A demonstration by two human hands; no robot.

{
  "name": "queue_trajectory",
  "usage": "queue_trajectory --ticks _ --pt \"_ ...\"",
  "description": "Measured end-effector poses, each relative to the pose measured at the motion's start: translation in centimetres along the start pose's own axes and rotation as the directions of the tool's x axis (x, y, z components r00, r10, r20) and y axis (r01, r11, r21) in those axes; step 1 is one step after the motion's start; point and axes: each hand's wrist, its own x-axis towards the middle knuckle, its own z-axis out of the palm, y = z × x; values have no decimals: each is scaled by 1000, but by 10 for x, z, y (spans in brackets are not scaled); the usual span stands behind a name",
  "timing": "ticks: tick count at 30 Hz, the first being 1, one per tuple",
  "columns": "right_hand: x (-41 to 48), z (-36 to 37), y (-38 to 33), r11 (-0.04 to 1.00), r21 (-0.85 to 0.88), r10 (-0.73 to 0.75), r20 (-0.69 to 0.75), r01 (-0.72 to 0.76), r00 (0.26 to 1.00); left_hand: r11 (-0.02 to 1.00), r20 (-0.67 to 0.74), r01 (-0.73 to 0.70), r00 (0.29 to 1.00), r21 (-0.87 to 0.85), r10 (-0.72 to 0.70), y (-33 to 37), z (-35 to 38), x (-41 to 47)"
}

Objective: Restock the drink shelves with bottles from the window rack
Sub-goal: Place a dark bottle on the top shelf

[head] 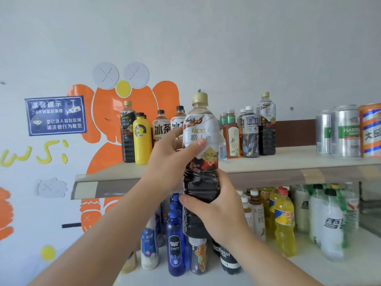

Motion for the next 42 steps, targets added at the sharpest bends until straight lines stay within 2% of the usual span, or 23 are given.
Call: queue_trajectory --ticks 6,12,17,22,24,27,30,38,42 --pt "17 40 -26 994 -64 -84 67 89 994 1000 -31 -27 999 5 27 9 -57 8" --pt "46 106 -54 986 -86 -140 43 143 989 996 -56 -35 998 -79 30 18 -123 32" --pt "89 151 -78 981 -113 -152 34 155 988 996 -46 -73 996 -53 71 23 -172 77" --pt "152 190 -90 964 -198 -174 30 176 984 992 -78 -51 996 -115 42 18 -213 134" --pt "184 210 -85 939 -301 -161 36 165 986 988 -104 -48 994 -145 33 6 -226 155" --pt "218 237 -80 887 -455 -49 76 79 996 987 -161 -32 987 -160 5 -21 -240 174" --pt "229 257 -71 871 -489 6 95 42 996 981 -166 5 985 -192 -37 -50 -254 189" --pt "233 276 -54 860 -508 -13 56 40 998 958 -163 63 980 -281 -112 -120 -280 210" --pt "238 283 -43 826 -564 53 52 -15 997 944 -155 88 977 -318 -144 -146 -278 217"
